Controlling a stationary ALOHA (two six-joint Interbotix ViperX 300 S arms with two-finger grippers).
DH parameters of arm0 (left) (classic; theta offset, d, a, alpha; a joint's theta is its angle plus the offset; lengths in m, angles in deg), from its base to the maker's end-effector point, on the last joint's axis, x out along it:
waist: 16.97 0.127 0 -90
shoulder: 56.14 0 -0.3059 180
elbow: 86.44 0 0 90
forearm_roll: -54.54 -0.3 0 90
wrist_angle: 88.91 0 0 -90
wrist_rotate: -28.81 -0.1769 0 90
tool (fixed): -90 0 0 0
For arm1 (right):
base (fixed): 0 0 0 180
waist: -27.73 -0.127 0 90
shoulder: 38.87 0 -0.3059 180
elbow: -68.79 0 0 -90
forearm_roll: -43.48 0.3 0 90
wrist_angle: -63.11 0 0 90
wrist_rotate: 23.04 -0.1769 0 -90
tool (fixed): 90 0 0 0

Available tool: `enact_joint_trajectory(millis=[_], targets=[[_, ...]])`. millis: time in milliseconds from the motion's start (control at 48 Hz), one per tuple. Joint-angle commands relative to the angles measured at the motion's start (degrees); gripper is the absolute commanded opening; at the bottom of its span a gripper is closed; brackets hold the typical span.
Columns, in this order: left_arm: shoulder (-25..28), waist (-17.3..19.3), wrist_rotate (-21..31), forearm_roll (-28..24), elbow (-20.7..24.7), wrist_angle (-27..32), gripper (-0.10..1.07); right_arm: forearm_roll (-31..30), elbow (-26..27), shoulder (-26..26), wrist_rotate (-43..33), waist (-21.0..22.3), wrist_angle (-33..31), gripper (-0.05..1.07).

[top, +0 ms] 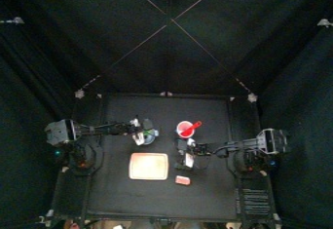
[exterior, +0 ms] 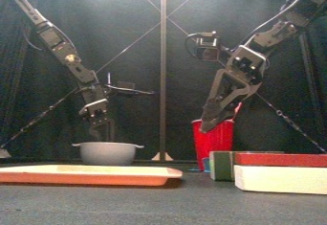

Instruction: Grab peas

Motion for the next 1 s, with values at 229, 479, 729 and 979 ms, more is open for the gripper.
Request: enact_joint_trajectory(millis=[229, 479, 729, 979], targets=[[1.05, 0.09, 0.00, -0.09, 0.62, -0.18, 0.86, 0.09, 0.26, -1.67, -0.09, 0.09, 0.44, 1.04], [1.23, 0.09, 0.00, 0.00, 0.62, -0.09, 0.85, 0.09, 0.26, -1.67, -0.09, 0.18, 0.44, 1.04], [1.23, 0.00, -0.09, 0.00, 0.79, -0.09, 0.66, 0.09, 0.26, -1.67, -0.09, 0.09, 0.44, 1.04], [-0.53, -0.09, -0.09, 0.00, 1.05, -0.09, 0.56, 0.09, 0.26, -1.67, -0.09, 0.18, 0.44, 1.04]])
